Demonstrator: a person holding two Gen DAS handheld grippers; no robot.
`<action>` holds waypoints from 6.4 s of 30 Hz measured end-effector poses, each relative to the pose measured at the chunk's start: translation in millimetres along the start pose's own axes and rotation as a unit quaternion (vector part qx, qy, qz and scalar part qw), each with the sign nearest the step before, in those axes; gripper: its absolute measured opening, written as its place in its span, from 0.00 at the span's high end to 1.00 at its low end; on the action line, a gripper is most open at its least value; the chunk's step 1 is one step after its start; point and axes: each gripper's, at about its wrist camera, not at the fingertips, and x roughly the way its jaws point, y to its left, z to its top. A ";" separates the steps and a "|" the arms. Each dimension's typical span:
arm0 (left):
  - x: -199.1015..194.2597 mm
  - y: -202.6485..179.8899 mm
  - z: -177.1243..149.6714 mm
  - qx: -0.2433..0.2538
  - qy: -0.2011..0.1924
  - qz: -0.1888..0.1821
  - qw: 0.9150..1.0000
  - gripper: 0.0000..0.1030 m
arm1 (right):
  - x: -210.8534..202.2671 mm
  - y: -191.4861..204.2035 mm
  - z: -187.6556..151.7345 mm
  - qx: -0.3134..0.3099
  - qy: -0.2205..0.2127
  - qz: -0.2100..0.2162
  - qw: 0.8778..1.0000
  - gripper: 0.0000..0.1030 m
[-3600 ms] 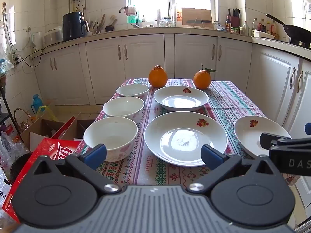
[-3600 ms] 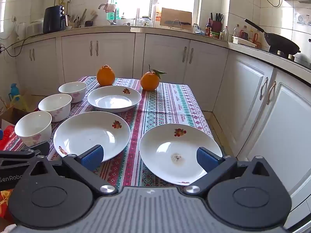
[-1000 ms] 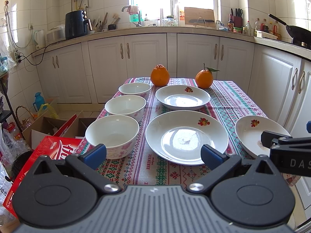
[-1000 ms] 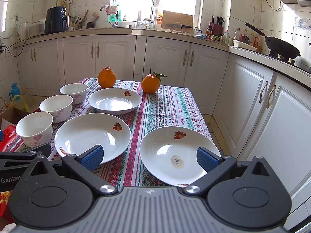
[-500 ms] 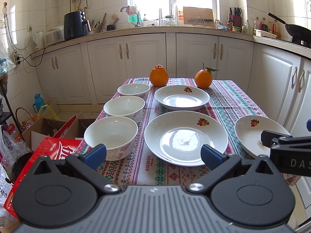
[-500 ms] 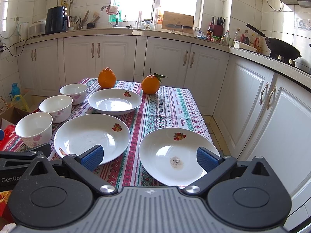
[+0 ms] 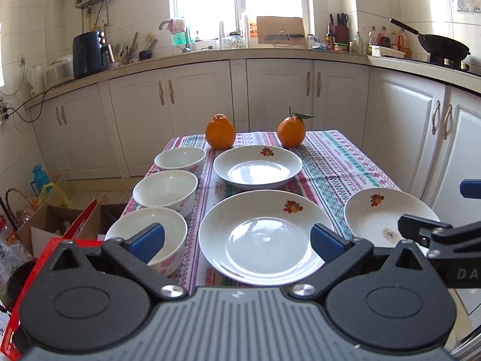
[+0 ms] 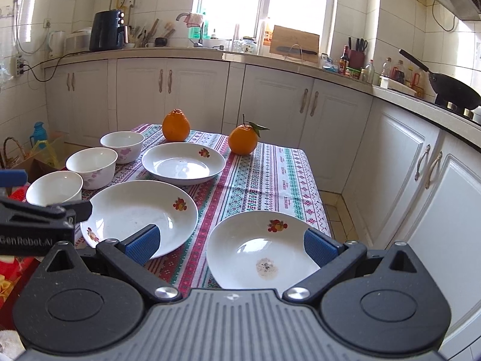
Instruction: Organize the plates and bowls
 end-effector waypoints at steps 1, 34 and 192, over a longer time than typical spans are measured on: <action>2.5 -0.8 1.7 0.005 0.000 -0.003 1.000 0.01 | 1.7 -4.9 -0.9 -0.001 0.001 0.003 1.000 0.00; 110.2 -68.2 31.9 0.116 0.111 -0.188 0.969 0.01 | 94.7 -81.1 -80.6 -0.021 0.116 0.068 0.991 0.00; 81.1 -65.7 101.0 0.183 0.043 -0.216 0.958 0.15 | 66.0 -83.8 -21.6 -0.028 0.011 0.089 0.996 0.00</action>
